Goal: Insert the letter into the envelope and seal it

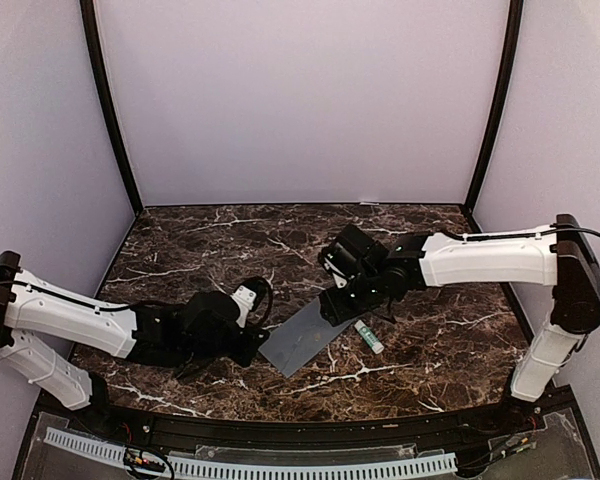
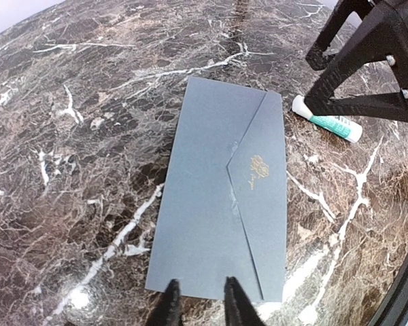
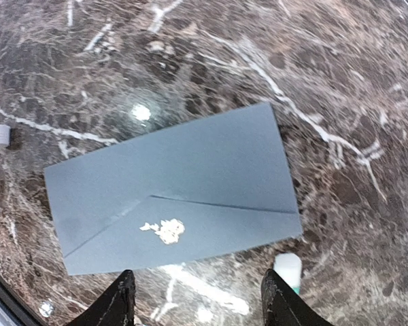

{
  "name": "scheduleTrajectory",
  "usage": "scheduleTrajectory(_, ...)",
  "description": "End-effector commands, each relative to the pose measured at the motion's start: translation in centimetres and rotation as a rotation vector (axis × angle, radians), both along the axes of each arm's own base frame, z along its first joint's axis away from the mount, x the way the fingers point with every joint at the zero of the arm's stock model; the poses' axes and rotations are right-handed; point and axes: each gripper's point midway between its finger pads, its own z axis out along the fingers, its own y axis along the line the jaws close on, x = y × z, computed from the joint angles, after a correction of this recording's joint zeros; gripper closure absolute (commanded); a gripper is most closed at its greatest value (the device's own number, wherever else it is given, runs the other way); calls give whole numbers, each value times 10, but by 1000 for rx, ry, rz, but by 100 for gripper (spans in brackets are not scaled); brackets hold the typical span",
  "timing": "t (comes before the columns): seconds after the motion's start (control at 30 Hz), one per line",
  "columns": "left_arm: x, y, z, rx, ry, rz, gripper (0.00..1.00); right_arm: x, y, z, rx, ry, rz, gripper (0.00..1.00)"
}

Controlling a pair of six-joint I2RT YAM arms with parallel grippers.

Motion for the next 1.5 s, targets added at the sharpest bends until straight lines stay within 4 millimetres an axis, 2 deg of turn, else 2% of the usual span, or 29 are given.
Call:
scheduleTrajectory(0.0, 1, 12, 8, -13, -32, 29, 72, -8, -52, -7, -230, 45, -16, 38)
scheduleTrajectory(0.17, 2, 15, 11, -23, -35, 39, 63, -12, -67, -24, -334, 99, -3, 38)
scheduleTrajectory(0.67, 3, 17, 12, -20, -37, 46, 62, -10, -72, -68, -382, 210, 23, 48)
scheduleTrajectory(0.83, 3, 18, 13, -23, -38, 47, 62, -12, -79, -83, -411, 237, 13, 59)
scheduleTrajectory(1.07, 3, 18, 13, -24, -37, 45, 62, -17, -88, -93, -418, 260, -7, 77)
scheduleTrajectory(1.2, 2, 18, 14, -29, -38, 44, 62, -20, -91, -96, -414, 264, -14, 93)
scheduleTrajectory(1.27, 2, 17, 15, -35, -40, 42, 62, -18, -91, -94, -401, 246, -22, 99)
scheduleTrajectory(1.33, 1, 16, 18, -46, -43, 35, 63, -15, -84, -85, -356, 221, -25, 100)
scheduleTrajectory(1.4, 0, 16, 19, -60, -46, 29, 63, -7, -71, -68, -270, 177, -25, 100)
scheduleTrajectory(1.47, -2, 15, 24, -85, -52, 16, 63, -2, -53, -40, -155, 129, -12, 100)
